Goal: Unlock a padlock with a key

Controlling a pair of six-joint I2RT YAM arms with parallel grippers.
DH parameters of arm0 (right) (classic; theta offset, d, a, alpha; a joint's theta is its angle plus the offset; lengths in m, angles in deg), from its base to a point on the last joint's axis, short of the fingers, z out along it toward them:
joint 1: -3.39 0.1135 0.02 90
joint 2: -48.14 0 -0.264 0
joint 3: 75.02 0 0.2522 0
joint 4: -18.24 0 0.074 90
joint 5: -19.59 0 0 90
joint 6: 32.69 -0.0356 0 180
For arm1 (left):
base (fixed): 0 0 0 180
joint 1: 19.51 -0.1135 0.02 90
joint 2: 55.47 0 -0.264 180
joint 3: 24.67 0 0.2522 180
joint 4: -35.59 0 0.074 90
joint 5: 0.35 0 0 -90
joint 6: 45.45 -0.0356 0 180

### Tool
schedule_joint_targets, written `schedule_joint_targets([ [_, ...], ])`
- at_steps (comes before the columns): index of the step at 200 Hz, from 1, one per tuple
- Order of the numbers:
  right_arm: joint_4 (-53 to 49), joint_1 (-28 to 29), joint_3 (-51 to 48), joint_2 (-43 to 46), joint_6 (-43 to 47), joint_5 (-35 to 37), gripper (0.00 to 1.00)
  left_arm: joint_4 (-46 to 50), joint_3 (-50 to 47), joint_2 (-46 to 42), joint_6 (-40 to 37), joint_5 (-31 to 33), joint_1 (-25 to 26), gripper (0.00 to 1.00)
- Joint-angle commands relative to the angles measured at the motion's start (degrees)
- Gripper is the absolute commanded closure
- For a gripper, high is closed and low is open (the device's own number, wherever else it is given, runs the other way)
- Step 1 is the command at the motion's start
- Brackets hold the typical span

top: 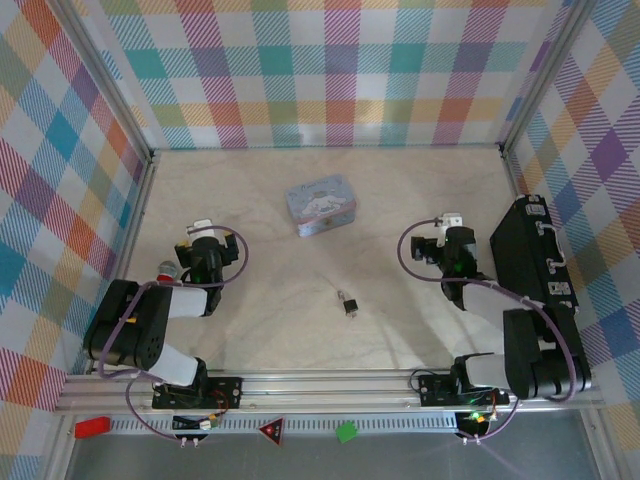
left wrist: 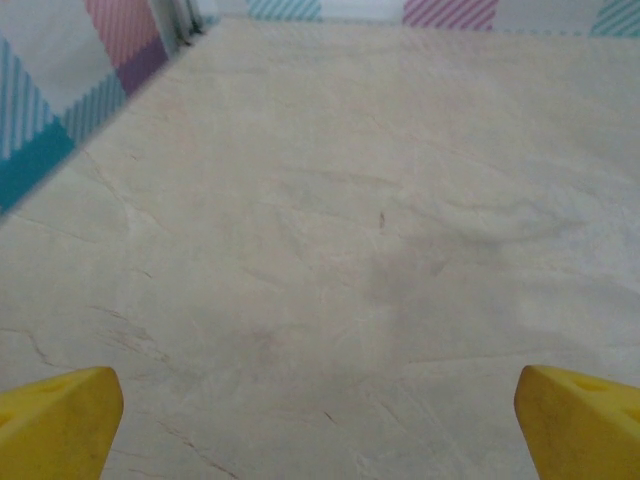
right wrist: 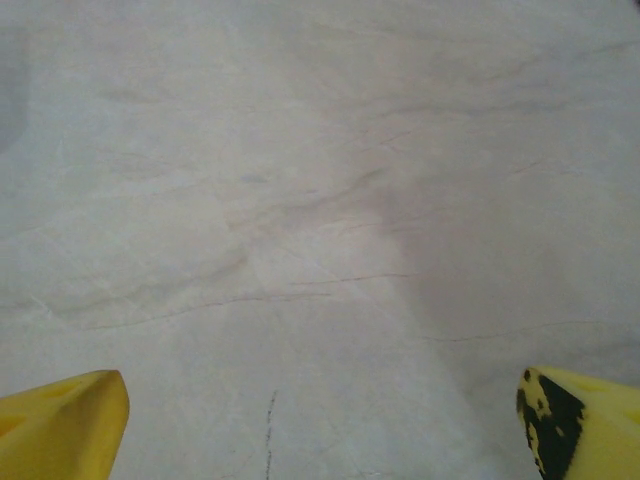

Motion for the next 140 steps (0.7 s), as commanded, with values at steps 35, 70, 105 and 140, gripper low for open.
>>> schedule_joint_targets([
  [35,15.7,-5.8,-0.3,-6.8,2.2,-19.4,0.01,-4.4,1.7,3.9,-0.8,-6.2,-0.8,0.00],
  [70,21.6,-7.9,-1.3,-11.3,-0.3,-19.7,0.01,-4.8,1.7,4.0,-0.8,-6.2,-0.8,0.00],
  [105,19.5,-7.2,-0.4,-11.2,-2.2,-13.4,0.01,-4.9,1.6,3.9,-0.7,-6.3,-0.9,0.00],
  [140,19.4,-7.2,-0.2,-11.3,-1.7,-14.2,0.01,-4.9,1.6,3.9,-0.7,-6.2,-0.9,0.00],
])
